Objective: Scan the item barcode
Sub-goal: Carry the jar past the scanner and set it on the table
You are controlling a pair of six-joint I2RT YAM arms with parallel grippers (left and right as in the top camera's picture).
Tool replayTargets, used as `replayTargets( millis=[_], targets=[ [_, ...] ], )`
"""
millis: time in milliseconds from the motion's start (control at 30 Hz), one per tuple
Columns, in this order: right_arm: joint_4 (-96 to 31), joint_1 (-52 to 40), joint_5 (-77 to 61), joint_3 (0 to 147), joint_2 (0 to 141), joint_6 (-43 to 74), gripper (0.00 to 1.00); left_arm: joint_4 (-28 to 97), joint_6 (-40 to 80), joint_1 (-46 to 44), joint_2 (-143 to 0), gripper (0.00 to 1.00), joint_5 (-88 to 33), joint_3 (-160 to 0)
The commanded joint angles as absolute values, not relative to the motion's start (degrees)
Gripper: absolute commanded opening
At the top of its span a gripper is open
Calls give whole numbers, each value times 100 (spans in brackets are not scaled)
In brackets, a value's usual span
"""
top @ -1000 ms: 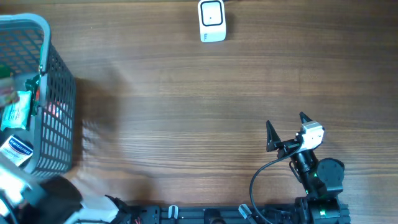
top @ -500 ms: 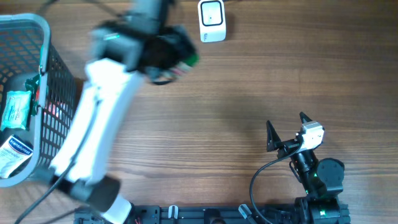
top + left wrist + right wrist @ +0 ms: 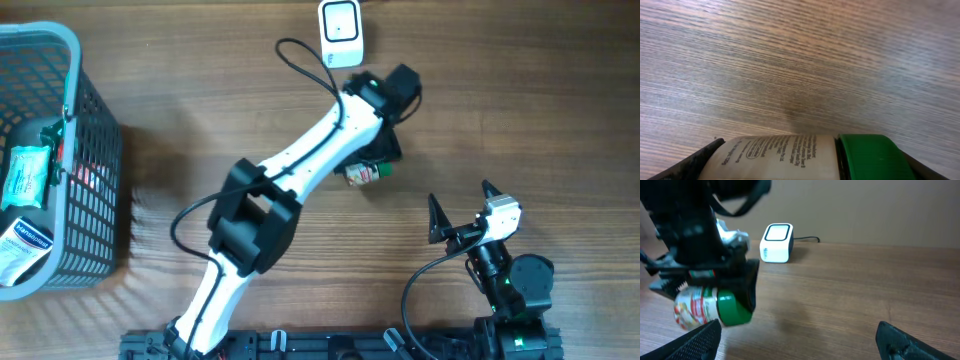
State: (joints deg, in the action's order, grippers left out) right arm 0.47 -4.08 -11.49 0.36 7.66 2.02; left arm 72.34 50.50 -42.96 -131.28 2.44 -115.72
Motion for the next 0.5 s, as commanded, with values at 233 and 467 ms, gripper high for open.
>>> replayTargets(
  millis=[233, 467],
  targets=[
    [82, -388, -1114, 30, 768, 165, 100, 7133, 5142, -4718, -13688, 88, 1575, -11609],
    [82, -388, -1114, 30, 766, 165, 100, 7452, 4818, -4696, -13308, 100, 2477, -11804]
  ],
)
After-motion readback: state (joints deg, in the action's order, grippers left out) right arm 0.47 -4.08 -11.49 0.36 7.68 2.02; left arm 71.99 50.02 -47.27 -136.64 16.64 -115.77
